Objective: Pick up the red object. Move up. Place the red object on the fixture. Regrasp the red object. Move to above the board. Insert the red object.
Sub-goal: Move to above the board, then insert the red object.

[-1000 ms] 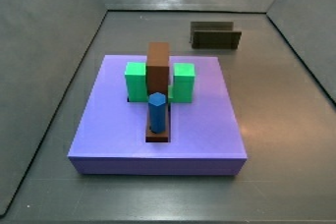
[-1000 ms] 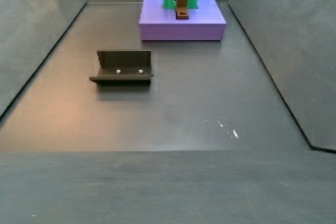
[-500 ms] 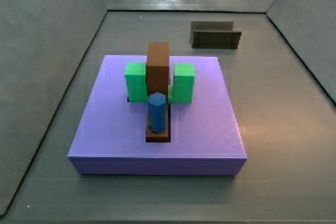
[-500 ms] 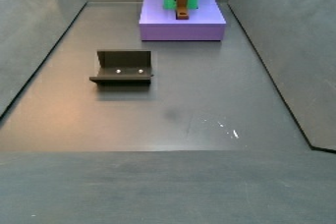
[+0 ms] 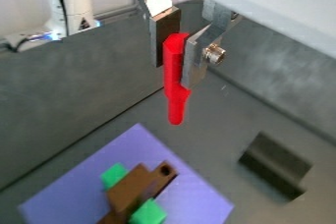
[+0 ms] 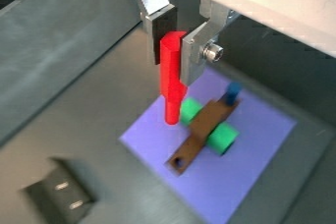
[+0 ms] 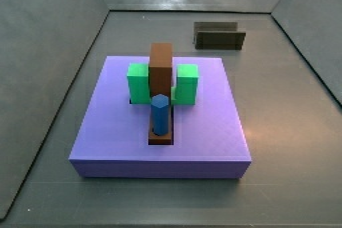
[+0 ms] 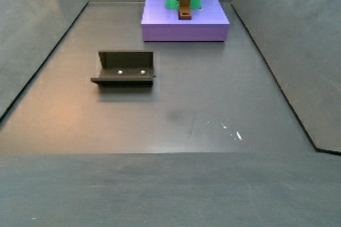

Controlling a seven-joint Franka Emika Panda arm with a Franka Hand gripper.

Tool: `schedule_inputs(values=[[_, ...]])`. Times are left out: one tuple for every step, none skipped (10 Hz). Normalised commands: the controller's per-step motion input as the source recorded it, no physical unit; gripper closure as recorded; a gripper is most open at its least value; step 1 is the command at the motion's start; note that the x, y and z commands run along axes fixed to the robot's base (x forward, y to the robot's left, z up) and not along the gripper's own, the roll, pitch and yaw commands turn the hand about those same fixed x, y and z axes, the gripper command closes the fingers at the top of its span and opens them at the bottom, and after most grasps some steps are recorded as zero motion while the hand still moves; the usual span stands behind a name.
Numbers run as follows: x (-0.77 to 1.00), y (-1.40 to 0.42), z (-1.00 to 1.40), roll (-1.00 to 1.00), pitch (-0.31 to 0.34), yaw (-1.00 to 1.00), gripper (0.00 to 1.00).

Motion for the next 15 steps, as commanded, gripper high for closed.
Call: schedule_inputs(values=[[-0.07, 0.01, 0.0, -0.59, 0.071, -0.01, 1.0], [-0.05, 0.01, 0.0, -0.39, 0.03, -0.01, 1.0], [-0.04, 0.01, 0.0, -0.23, 0.005, -0.01, 1.0], [-0.09, 0.2, -0.61, -0.05, -0.166, 0.0, 1.0], [-0.06, 0.27, -0.81, 0.0, -0.201, 0.0, 1.0], [-0.1, 0.3, -0.84, 0.0, -0.189, 0.0, 1.0], [-0.1, 0.31, -0.87, 0.0, -0.173, 0.0, 1.0], [-0.11, 0.27, -0.78, -0.08, -0.203, 0.0, 1.0], [-0.04, 0.23, -0.69, -0.16, -0.196, 0.0, 1.0], [0.0, 0.23, -0.66, -0.18, -0.187, 0.0, 1.0], [0.0, 0.23, -0.65, -0.19, -0.187, 0.0, 1.0], [0.02, 0.19, -0.55, -0.1, -0.15, 0.03, 1.0], [0.13, 0.02, -0.44, 0.01, -0.08, 0.0, 1.0], [0.23, -0.04, -0.49, 0.16, 0.0, 0.0, 1.0], [0.15, -0.07, -0.47, 0.16, 0.0, 0.0, 1.0]])
